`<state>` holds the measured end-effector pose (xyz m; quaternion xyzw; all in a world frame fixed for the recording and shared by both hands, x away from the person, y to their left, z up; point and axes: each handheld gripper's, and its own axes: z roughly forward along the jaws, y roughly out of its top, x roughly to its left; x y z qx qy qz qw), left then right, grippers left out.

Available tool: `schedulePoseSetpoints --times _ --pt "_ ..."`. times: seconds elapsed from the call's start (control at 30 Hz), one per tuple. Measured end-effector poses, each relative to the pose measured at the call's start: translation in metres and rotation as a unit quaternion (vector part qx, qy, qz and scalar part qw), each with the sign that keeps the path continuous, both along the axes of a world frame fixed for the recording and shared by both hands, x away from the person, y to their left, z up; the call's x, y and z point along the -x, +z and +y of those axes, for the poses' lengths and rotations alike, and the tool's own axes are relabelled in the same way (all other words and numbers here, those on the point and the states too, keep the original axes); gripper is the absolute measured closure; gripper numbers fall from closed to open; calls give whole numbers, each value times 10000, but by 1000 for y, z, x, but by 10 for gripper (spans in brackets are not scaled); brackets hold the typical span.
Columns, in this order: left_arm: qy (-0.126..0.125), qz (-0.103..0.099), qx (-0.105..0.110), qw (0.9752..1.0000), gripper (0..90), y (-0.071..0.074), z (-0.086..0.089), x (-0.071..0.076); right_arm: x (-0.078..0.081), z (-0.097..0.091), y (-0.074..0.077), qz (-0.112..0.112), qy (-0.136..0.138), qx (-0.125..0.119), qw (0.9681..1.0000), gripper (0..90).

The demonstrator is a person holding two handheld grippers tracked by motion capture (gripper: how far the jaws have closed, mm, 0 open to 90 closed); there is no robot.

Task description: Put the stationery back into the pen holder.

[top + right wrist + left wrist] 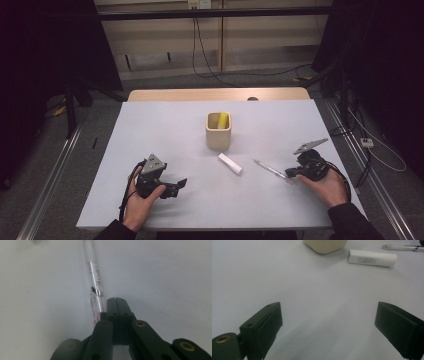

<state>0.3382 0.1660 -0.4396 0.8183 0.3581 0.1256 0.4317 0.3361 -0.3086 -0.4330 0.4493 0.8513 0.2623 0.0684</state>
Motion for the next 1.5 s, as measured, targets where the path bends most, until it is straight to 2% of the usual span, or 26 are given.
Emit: schedulePoseSetpoints --times 0.1,0.2,0.37,0.53,0.7,0.9,1.07,1.3,1.5 --pt "2 -1 -4 10000 75 0 0 0 0 0 0 -12 56 -19 10000 900" --pt "0 -10 1 10000 75 0 0 0 0 -1 0 -59 0 -15 10000 890" --pt "2 -9 4 10000 75 0 0 0 0 -6 2 -278 -79 -108 9995 834" --pt "5 -15 5 10000 75 0 0 0 0 -5 8 -522 2 -225 9984 760" --pt "-5 -3 -8 10000 75 0 0 0 0 -4 11 -645 -10 -407 9971 630" --pt "-15 -21 -13 10000 75 1 -1 1 1 0 15 -977 22 -442 9942 383" --pt "2 -39 -44 10000 75 1 0 0 -3 5 15 -842 15 -486 9953 206" --pt "9 -49 -29 10000 75 1 1 0 -8 11 17 -785 75 -520 9955 139" --pt "11 -36 -47 10000 75 1 0 0 -15 21 17 -649 141 -503 9965 154"
